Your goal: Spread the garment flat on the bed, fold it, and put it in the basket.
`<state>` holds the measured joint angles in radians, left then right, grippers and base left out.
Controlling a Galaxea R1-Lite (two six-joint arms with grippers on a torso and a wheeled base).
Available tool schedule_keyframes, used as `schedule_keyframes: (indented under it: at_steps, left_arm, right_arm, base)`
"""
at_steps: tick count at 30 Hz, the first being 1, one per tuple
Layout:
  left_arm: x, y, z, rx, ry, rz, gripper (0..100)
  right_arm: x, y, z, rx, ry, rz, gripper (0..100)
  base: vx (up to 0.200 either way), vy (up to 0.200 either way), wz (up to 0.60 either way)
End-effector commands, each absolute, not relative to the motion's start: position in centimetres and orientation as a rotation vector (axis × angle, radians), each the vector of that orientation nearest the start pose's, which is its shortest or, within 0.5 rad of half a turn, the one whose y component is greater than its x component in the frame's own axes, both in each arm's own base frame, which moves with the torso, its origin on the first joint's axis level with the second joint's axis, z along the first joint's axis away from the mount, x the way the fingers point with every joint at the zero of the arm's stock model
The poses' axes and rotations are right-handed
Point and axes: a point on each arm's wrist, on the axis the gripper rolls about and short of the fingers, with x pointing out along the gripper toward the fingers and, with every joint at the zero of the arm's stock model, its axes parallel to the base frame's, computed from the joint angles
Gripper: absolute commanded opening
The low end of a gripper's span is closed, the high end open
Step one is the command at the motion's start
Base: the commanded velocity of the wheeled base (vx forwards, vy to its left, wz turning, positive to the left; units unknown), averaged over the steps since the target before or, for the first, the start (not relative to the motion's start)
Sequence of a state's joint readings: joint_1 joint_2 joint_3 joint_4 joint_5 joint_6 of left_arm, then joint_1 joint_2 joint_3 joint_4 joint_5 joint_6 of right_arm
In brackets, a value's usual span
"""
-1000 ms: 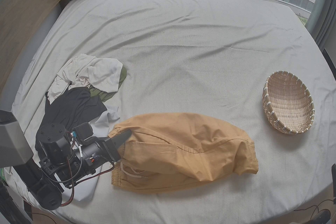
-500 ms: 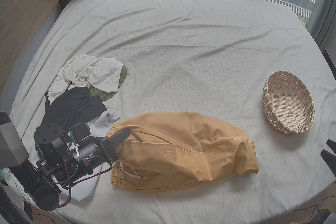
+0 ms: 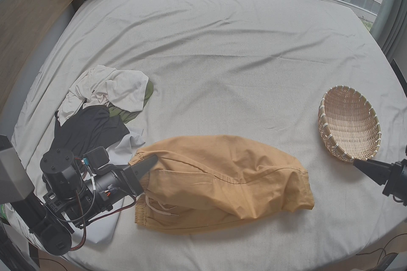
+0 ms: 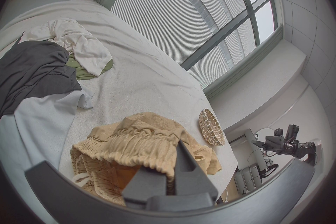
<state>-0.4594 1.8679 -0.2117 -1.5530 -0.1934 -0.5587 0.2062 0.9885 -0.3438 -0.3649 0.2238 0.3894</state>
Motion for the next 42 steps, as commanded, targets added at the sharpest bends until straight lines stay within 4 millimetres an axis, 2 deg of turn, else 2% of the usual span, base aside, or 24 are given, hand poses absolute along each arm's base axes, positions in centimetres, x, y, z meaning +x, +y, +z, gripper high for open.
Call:
schedule_keyframes:
  at_steps: [1,3,12,17,19,24,27,28,30,38,42]
  left_arm:
    - [22.2,-11.5,9.5,-0.523,0.284,-0.606,0]
    - [22.1,-11.6,9.5,-0.523,0.287,-0.608,0]
    - [22.1,-11.6,9.5,-0.521,0.287,-0.610,0]
    - [22.0,-11.6,9.5,-0.521,0.287,-0.611,0]
    - [22.0,-11.6,9.4,-0.520,0.291,-0.609,0]
    - [22.0,-11.6,9.5,-0.521,0.289,-0.608,0]
    - [22.0,-11.6,9.4,-0.520,0.291,-0.607,0]
    - [22.0,-11.6,9.4,-0.520,0.291,-0.607,0]
    - [22.0,-11.5,9.4,-0.520,0.294,-0.606,0]
    - [22.0,-11.5,9.4,-0.520,0.292,-0.607,0]
    - [22.0,-11.5,9.4,-0.520,0.292,-0.605,0]
  right_arm:
    - [15.7,3.5,15.7,0.451,0.484,0.316,100]
    - [17.0,3.8,15.0,0.519,0.513,0.321,100]
    - [19.1,4.1,12.8,0.571,0.630,0.312,100]
    - [20.3,4.3,11.9,0.612,0.631,0.302,100]
    - [21.5,4.5,10.8,0.636,0.638,0.292,100]
    - [22.9,4.7,9.5,0.660,0.658,0.301,100]
    - [23.0,4.7,9.4,0.678,0.659,0.305,100]
    - [23.6,4.7,9.5,0.787,0.654,0.317,100]
    - [23.8,4.5,9.4,0.839,0.656,0.324,100]
    - [24.5,4.2,7.7,0.862,0.723,0.299,100]
    - [24.8,4.4,7.4,0.860,0.710,0.324,100]
  base:
    - [0.000,0.000,0.00]
    - [0.000,0.000,0.00]
    - [0.000,0.000,0.00]
    - [0.000,0.000,0.00]
    - [0.000,0.000,0.00]
    - [0.000,0.000,0.00]
    - [0.000,0.000,0.00]
    - [0.000,0.000,0.00]
    - [0.000,0.000,0.00]
    - [0.000,0.000,0.00]
    - [0.000,0.000,0.00]
